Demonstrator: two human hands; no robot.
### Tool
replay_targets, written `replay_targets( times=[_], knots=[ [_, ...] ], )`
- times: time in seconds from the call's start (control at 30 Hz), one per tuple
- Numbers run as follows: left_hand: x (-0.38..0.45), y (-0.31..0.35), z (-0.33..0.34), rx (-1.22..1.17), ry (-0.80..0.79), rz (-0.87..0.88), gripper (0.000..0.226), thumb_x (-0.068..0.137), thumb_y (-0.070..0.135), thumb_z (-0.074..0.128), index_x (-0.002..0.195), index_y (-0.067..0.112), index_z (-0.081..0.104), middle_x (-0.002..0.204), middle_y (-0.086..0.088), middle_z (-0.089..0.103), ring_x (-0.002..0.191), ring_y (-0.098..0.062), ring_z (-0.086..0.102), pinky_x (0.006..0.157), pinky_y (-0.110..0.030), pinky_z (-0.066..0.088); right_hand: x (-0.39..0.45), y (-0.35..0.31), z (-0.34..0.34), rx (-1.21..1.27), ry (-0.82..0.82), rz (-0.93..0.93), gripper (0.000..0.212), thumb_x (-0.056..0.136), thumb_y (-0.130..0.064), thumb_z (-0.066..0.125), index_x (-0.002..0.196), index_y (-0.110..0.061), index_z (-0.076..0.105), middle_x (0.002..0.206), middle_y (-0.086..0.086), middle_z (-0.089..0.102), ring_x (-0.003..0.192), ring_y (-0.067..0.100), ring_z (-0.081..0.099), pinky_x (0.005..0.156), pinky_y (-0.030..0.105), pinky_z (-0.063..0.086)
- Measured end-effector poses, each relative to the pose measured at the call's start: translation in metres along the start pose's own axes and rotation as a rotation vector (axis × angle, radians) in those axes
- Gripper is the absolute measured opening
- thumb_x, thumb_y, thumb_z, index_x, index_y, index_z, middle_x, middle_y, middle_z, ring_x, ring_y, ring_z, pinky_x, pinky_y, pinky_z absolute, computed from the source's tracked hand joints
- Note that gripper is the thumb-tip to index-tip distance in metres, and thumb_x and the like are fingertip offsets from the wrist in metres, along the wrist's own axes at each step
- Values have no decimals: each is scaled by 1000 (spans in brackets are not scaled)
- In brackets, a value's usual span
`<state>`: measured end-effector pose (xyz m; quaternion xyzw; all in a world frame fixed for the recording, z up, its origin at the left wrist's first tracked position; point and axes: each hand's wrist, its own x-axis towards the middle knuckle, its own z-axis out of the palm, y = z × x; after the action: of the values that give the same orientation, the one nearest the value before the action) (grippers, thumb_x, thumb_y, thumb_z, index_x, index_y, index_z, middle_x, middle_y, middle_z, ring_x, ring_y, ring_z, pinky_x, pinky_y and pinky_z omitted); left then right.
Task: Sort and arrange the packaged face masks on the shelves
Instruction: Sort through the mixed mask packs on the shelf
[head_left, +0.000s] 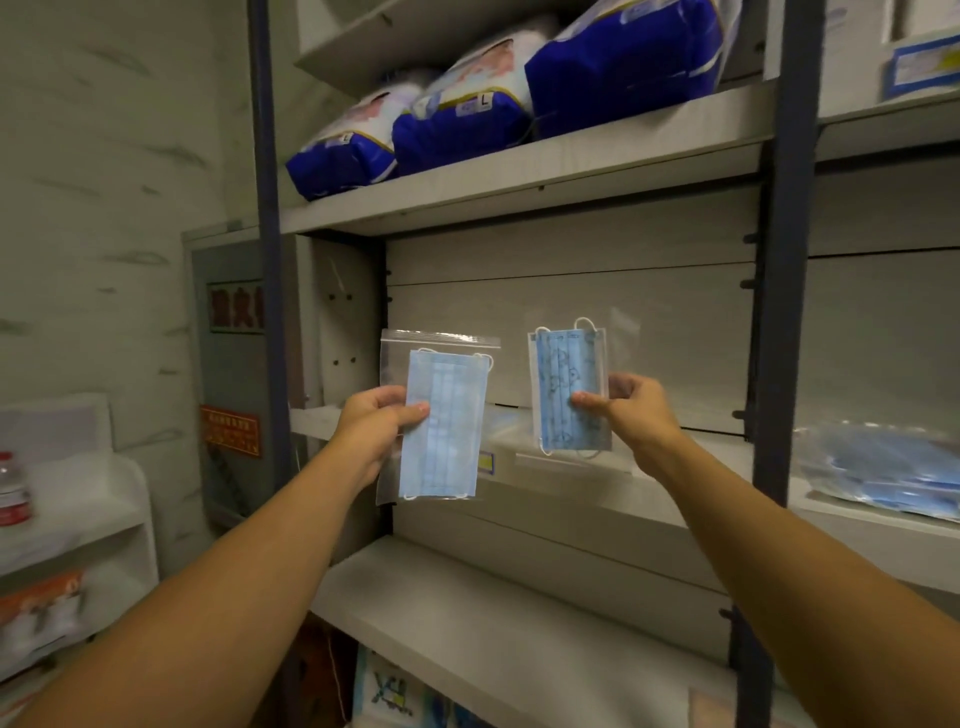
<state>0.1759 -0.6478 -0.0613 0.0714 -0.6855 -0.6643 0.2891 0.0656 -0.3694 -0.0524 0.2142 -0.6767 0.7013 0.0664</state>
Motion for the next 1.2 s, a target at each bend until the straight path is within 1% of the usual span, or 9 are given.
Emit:
replay_targets(
  times=[0.17,0.33,0.43,0.6,0.77,0.83,0.93,1.07,1.2],
  knots=[
    [52,2,-1,1,-14,28,30,87,7,75,115,11,65,110,-5,70,100,-22,69,74,-35,59,50,11,26,18,-37,-15,37,84,-12,78,117,-7,64,108,7,73,91,21,75,64,32,61],
    [108,9,5,13,-52,69,31,86,7,76,115,12,65,111,-5,71,102,-23,69,83,-42,60,102,12,42,22,-58,-63,33,82,-10,78,113,-6,67,105,8,75,87,19,76,65,31,62],
    [136,6,10,-15,-62,65,29,86,7,76,112,14,65,110,-5,72,102,-24,70,88,-48,60,127,15,51,32,-55,-82,30,82,-9,79,110,-6,69,103,7,77,88,19,76,72,34,62],
    [172,-8,18,-32,-82,61,29,87,6,75,114,12,65,107,-4,72,94,-19,71,72,-35,60,152,31,63,43,-60,-71,31,83,-9,77,113,-6,69,104,6,77,92,21,76,77,38,62],
    [206,-27,25,-86,-156,0,34,87,5,75,118,12,63,109,-6,71,94,-21,72,65,-33,60,164,48,65,85,-1,-56,29,84,-8,76,112,-6,69,104,7,77,92,23,76,77,39,63],
    [220,-36,29,-131,-196,-50,35,87,3,74,119,11,63,111,-9,71,97,-25,72,73,-40,62,165,56,64,110,55,-55,28,83,-6,77,110,-6,70,103,7,77,92,23,76,75,38,63],
    [242,-46,37,-201,-256,-98,32,86,0,73,115,9,64,114,-13,72,102,-30,71,91,-51,58,166,66,59,121,144,-33,29,82,-5,78,109,-5,70,106,10,76,94,26,76,81,44,62],
    [265,-58,50,-244,-353,-117,23,86,-5,71,104,8,64,109,-15,72,101,-31,71,93,-50,57,165,77,47,150,233,-1,28,83,-5,76,110,-5,69,107,12,76,95,29,75,84,50,60],
    [293,-73,61,-306,-427,-133,26,84,-7,72,109,-1,66,111,-21,72,98,-32,73,90,-49,58,163,80,37,168,298,7,36,83,-6,76,118,-3,67,108,11,76,98,31,74,88,53,58]
  ],
)
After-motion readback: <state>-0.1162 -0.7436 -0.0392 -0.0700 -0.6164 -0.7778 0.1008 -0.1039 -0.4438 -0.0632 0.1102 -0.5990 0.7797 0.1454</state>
